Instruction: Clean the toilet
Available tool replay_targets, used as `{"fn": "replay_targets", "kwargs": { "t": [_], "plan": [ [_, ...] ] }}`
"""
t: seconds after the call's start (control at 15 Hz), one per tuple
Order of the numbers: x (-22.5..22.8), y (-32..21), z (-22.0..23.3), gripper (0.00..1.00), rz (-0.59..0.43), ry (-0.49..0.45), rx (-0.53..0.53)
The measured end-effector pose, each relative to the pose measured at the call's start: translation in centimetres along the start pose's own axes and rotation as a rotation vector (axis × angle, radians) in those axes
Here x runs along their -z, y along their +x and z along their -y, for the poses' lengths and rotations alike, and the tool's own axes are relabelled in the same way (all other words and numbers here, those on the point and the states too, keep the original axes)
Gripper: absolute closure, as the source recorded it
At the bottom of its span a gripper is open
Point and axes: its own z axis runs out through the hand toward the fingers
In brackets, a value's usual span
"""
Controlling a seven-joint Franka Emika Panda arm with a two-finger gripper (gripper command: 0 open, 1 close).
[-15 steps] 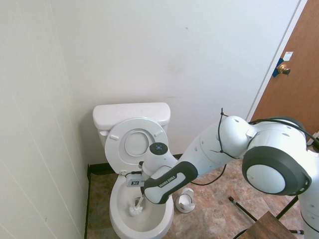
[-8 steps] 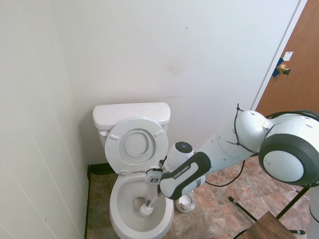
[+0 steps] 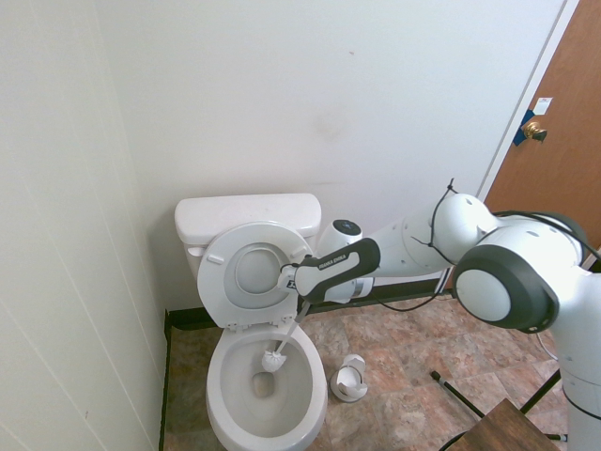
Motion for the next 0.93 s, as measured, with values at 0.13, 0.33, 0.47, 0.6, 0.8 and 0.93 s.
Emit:
{"fn": "replay_targets", "kwargs": {
  "t": [0.13,0.33,0.47,0.6,0.8,0.93],
  "plan": [
    [-1.0,-0.8,2.6,1.0,0.01,0.016,0.013],
    [-2.5,-3.4,4.8,1.0,0.019,0.025,0.048],
    [-3.1,-5.1,5.0,1.0,0.013,0.017,0.068],
    [-2.9,-6.3,4.6,1.0,-0.001,0.005,0.074],
    [-0.2,-9.1,2.8,1.0,-0.001,-0.006,0.092],
    [3.4,-11.1,1.7,1.0,-0.006,0.007,0.102]
  ]
}}
